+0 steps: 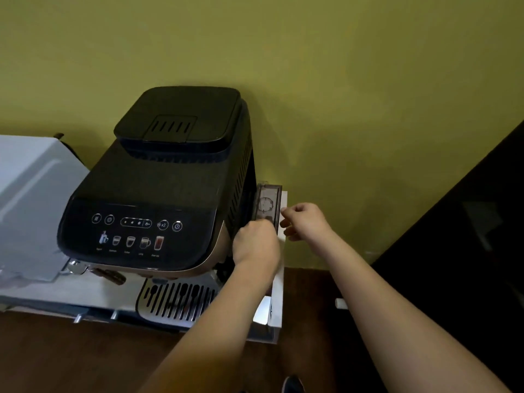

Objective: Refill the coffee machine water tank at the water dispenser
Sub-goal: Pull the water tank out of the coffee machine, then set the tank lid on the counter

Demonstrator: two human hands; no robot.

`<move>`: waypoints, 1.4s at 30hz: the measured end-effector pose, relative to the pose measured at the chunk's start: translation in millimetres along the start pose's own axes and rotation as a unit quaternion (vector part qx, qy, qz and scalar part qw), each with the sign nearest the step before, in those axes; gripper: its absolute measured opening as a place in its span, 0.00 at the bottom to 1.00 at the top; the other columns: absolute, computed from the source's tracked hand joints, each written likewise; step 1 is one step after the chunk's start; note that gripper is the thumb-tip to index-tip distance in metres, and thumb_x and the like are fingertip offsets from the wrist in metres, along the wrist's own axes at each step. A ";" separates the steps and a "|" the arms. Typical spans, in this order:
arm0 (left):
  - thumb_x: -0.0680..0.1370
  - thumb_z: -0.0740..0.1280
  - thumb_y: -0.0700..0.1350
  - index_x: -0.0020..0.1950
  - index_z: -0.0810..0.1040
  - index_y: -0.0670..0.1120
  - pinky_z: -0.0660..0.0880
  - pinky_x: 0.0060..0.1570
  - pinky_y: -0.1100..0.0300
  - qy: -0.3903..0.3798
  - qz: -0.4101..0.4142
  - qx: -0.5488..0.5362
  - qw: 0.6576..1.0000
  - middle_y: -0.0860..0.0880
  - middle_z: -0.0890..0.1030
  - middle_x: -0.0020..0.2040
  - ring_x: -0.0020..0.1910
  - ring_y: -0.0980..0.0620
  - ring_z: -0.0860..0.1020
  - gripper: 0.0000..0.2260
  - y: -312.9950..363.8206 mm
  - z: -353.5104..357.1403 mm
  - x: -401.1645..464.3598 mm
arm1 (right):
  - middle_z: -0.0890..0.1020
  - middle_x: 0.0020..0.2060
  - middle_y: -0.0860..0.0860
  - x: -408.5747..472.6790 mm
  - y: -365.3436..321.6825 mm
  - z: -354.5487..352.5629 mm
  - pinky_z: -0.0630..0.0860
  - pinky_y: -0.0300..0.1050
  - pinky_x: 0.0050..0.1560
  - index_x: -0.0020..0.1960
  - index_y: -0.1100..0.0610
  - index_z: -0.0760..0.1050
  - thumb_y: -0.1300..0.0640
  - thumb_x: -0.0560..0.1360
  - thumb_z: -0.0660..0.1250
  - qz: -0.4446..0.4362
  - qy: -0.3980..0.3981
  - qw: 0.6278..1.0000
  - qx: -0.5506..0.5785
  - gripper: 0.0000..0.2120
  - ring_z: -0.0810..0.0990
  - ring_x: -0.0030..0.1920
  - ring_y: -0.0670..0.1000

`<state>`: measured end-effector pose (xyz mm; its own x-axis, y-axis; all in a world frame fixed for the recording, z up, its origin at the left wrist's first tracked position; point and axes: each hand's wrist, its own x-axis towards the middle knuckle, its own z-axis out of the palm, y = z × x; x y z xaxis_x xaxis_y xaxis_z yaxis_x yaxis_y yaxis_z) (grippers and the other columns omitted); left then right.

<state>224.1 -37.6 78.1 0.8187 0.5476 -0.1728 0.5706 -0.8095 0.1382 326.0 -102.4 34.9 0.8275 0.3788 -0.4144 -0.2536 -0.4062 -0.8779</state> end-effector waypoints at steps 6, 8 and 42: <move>0.81 0.61 0.45 0.55 0.77 0.43 0.70 0.38 0.57 0.133 0.043 -0.108 0.984 0.45 0.81 0.50 0.48 0.44 0.81 0.09 7.0 -49.1 -31.6 | 0.84 0.35 0.53 -44.1 -55.6 -29.0 0.75 0.44 0.33 0.43 0.62 0.81 0.55 0.77 0.68 -0.134 0.060 0.989 -0.014 0.11 0.79 0.29 0.47; 0.81 0.61 0.46 0.52 0.77 0.45 0.67 0.36 0.60 0.209 0.083 -0.154 0.962 0.47 0.80 0.47 0.44 0.48 0.80 0.07 6.2 -77.7 -42.6 | 0.84 0.33 0.53 -71.0 -95.2 -38.0 0.76 0.45 0.33 0.41 0.59 0.81 0.56 0.76 0.69 -0.216 0.111 0.970 -0.006 0.08 0.79 0.29 0.46; 0.79 0.63 0.39 0.50 0.81 0.42 0.70 0.38 0.56 -0.048 0.134 0.011 0.990 0.44 0.80 0.46 0.46 0.43 0.81 0.06 -469.4 51.7 86.5 | 0.78 0.54 0.53 -37.5 -7.6 454.7 0.74 0.45 0.49 0.58 0.53 0.74 0.58 0.82 0.56 0.101 -0.010 0.992 -0.076 0.10 0.74 0.47 0.48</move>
<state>23.8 378.8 -52.1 0.9299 0.2912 -0.2249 0.3317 -0.9279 0.1703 69.1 264.5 -52.0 0.7565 0.2925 -0.5849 -0.3337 -0.5966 -0.7299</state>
